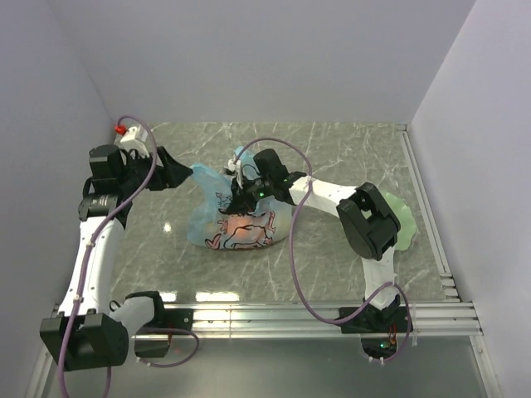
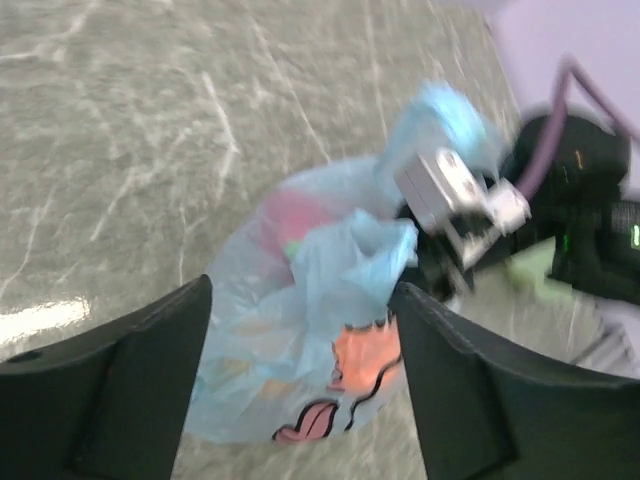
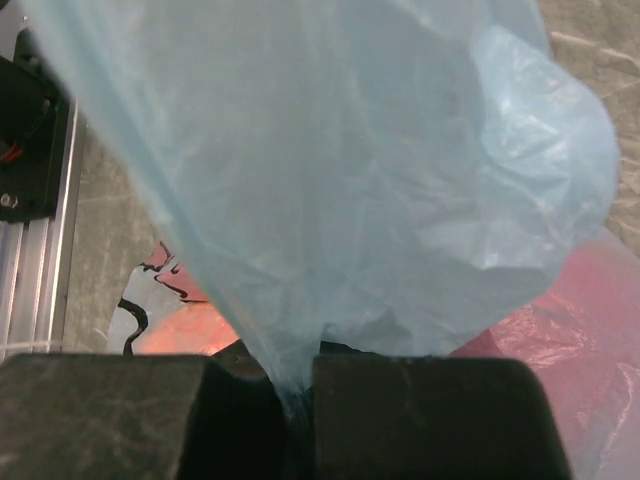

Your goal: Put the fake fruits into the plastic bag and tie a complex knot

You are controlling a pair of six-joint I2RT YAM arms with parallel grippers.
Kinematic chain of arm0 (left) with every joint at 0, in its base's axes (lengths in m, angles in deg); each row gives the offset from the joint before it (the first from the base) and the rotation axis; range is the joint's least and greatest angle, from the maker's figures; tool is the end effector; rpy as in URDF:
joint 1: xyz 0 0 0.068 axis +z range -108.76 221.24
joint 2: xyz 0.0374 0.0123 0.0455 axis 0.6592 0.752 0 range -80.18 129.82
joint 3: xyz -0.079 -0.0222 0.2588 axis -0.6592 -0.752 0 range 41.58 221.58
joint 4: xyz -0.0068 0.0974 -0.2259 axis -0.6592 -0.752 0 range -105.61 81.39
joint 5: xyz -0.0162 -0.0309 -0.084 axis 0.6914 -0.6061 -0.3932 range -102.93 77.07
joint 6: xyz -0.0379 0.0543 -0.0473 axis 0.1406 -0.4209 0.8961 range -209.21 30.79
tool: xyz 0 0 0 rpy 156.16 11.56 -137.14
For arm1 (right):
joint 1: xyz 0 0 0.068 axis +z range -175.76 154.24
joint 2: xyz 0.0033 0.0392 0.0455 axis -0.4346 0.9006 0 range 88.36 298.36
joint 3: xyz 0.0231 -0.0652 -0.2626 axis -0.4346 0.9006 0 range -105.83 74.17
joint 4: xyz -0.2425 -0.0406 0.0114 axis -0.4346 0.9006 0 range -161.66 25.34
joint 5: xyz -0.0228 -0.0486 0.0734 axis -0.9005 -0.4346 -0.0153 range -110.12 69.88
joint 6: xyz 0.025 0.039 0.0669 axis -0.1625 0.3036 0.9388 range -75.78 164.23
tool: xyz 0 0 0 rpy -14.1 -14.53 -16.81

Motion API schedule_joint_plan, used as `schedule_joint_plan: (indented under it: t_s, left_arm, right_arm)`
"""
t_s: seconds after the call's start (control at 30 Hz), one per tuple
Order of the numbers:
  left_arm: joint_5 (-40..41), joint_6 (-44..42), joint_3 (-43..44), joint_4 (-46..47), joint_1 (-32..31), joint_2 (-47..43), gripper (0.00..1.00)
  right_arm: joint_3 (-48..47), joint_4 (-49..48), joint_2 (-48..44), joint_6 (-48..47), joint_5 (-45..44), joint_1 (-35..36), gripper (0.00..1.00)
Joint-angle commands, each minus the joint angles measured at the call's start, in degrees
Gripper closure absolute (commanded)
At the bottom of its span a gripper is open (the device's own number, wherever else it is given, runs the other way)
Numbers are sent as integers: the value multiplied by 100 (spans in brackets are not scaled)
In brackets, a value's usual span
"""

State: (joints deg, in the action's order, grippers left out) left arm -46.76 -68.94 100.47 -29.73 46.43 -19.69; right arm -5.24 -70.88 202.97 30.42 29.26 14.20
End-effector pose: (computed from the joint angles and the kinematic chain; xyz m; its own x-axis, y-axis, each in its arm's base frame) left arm 0.2458 -0.0171 0.3444 -0.5119 -0.3355 -0.7908 0.2759 0.8076 -0.5212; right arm 0.3089 0.3288 0.1991 -0.2252 -0.3913 -0.8923 -0.9707 0.0114 0.2399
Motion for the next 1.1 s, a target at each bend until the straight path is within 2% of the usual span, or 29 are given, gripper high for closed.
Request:
schedule_joint_plan:
  t_s: [0.0, 0.13, 0.17, 0.3, 0.33, 0.43, 0.47, 0.5, 0.53, 0.7, 0.8, 0.83, 0.9, 0.93, 0.97, 1.0, 1.03, 1.07]
  left_arm:
    - [-1108, -989, -175, -357, 26, -476, 18]
    - [-1592, -1184, -895, 168, 17, -705, 16]
    - [-1775, -1166, -1010, 335, 26, -766, 8]
    - [-2127, -1402, -1547, 1144, 26, -828, 7]
    - [-2241, -1751, -1643, 1285, 17, -767, 8]
    - [-2444, -2343, -1802, 1740, 26, -627, 9]
    - [-2523, -2378, -1837, 1900, 8, -469, 7]
    - [-2811, -2535, -1855, 2058, -35, -363, 1]
    - [-2849, -2615, -1820, 2242, -105, -136, 1]
    - [-2771, -2423, -1714, 2964, -703, 349, 1]
    - [-2525, -2230, -1688, 3254, -888, 569, 12]
    - [-2472, -1890, -1688, 3342, -897, 691, 26]
    - [-2375, -1616, -1662, 3413, -897, 797, 39]
    - [-2348, -1527, -1653, 3431, -888, 859, 54]
    - [-2322, -1474, -1644, 3396, -897, 877, 63]
    - [-2339, -1526, -1592, 3152, -897, 903, 74]
    - [-2331, -1605, -1565, 2932, -897, 938, 95]
    - [-2296, -1658, -1539, 2747, -888, 947, 99]
  right_arm:
    - [-285, 291, -140, -342, 246, -24, 100]
    - [-398, 423, -184, -544, 519, -24, 100]
    - [-434, 597, -167, -605, 650, -24, 100]
    - [-549, 915, -175, -1001, 949, -24, 100]
    - [-592, 994, -193, -1245, 1011, -15, 100]
    - [-698, 1346, -202, -1607, 1231, -24, 100]
    - [-724, 1477, -202, -1686, 1257, -24, 100]
    - [-750, 1530, -184, -1739, 1336, -24, 100]
    - [-812, 1566, -176, -1792, 1328, 2, 100]
    - [-1076, 1777, 0, -1819, 1354, 46, 100]
    - [-1102, 1742, -35, -1775, 1302, 90, 100]
    - [-1059, 1733, -52, -1766, 1276, 116, 100]
    - [-997, 1785, -122, -1871, 1074, 178, 100]
    - [-910, 1803, -149, -1915, 1021, 187, 100]
    - [-839, 1647, -167, -1820, 864, 196, 97]
    - [-786, 1523, -219, -1680, 749, 205, 92]
    - [-760, 1470, -228, -1478, 644, 205, 87]
    - [-786, 1461, -246, -1407, 434, 213, 69]
